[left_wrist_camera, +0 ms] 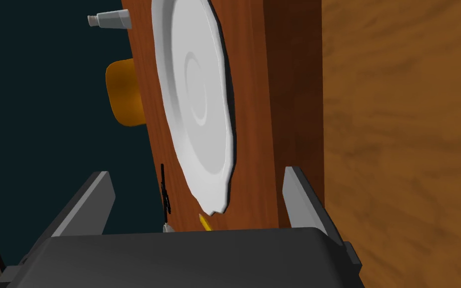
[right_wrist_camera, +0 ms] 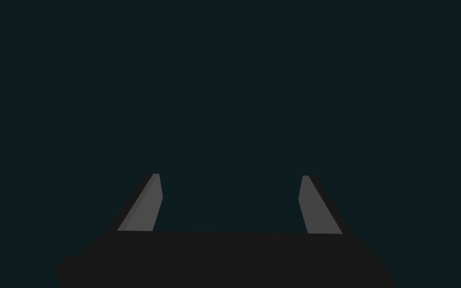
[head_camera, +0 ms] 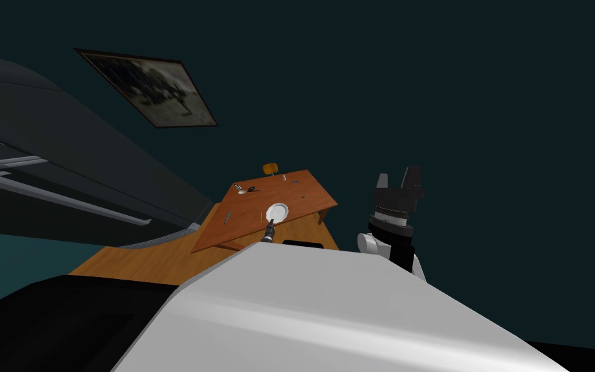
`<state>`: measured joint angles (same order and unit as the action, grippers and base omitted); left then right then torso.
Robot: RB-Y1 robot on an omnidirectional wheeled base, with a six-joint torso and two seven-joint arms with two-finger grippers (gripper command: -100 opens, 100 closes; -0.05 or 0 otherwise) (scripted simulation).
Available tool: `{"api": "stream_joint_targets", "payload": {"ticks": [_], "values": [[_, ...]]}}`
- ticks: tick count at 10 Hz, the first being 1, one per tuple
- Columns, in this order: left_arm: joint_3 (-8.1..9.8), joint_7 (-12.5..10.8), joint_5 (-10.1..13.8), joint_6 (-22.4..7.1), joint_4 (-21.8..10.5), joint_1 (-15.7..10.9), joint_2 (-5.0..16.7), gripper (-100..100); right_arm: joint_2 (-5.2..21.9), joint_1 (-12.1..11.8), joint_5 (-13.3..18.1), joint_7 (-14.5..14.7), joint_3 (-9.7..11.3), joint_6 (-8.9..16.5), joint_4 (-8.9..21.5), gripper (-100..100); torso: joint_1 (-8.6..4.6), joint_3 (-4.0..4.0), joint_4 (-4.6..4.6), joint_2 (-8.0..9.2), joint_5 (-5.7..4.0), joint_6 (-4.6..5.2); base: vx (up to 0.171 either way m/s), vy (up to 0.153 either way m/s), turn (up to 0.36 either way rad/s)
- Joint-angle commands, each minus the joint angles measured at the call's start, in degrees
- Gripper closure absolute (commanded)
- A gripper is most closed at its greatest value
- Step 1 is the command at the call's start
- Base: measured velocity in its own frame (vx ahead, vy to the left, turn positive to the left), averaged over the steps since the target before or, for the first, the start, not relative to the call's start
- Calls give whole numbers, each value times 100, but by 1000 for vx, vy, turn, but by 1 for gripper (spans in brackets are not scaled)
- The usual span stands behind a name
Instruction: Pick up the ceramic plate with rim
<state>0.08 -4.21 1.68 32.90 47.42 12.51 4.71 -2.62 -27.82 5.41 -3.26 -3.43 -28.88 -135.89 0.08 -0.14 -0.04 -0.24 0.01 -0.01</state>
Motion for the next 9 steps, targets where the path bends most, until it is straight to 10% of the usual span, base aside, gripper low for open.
{"api": "stream_joint_targets", "payload": {"ticks": [1, 6, 7, 8, 9], "values": [[43, 2, 33, 10, -184, -66, -208, -100, 0, 0, 0, 0, 0, 0, 0, 0, 0, 0, 0, 0, 0, 0, 71, 26, 20], [67, 2, 54, -39, -228, -84, -458, -100, 0, 1, 0, 0, 0, 0, 0, 0, -7, 11, 4, 20, -2, 0, 27, 8, 7], [68, 1, 54, -24, -241, -89, -459, 0, 0, 1, 0, 0, 0, 0, 0, 0, -7, 13, 5, 24, -2, 0, 0, 0, 0], [71, 2, 55, 159, -391, -53, -469, -100, 0, 1, 0, 0, 0, 0, 0, 0, -7, 14, 5, 25, -2, 0, 89, 12, -27], [73, 2, 55, 233, -452, -39, -473, -100, 0, 0, 0, 0, 0, 0, 0, 0, -3, 2, 1, 1, -2, 0, 128, 9, -27]]}}
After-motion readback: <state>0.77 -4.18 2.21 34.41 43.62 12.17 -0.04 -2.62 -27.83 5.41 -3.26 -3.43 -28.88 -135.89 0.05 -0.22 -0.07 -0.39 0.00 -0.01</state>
